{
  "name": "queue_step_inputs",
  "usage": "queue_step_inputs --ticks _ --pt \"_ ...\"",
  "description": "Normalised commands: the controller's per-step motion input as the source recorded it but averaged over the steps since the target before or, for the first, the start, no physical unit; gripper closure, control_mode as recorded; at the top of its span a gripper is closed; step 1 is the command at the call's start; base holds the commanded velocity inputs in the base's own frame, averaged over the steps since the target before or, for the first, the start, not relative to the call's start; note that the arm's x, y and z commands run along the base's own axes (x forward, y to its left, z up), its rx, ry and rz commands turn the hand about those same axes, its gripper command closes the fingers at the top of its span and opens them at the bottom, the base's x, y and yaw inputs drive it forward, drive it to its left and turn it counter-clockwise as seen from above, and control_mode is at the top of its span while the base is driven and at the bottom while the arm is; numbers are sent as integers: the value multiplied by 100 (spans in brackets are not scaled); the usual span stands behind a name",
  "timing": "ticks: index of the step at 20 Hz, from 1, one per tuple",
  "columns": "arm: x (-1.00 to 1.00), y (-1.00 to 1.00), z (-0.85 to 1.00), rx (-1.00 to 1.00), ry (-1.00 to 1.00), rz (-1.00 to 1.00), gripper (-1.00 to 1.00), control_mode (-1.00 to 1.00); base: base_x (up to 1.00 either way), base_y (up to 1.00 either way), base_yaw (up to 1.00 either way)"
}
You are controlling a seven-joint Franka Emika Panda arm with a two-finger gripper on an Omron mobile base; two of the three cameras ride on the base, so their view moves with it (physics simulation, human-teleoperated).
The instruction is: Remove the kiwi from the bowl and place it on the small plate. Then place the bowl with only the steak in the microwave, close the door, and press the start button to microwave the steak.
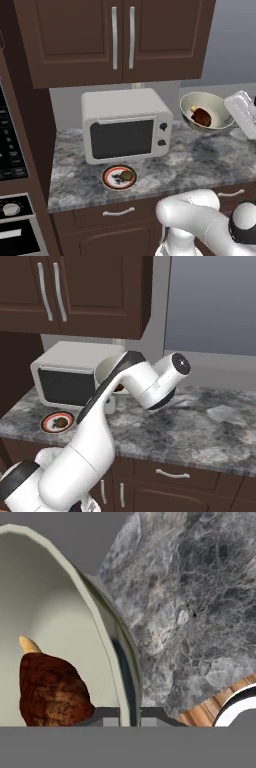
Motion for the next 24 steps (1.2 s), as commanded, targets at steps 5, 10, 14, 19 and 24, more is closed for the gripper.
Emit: queue_step_inputs --ticks 5,10,14,19,24 --pt "-32 88 0 -15 1 11 100 -100 0 0 0" --pt "-15 60 0 -7 3 11 100 -100 0 0 0" --pt "0 16 -4 0 4 3 100 -100 0 0 0" --pt "-21 11 -23 -1 6 2 100 100 -20 1 0" --pt "0 0 0 0 0 0 100 100 -100 70 2"
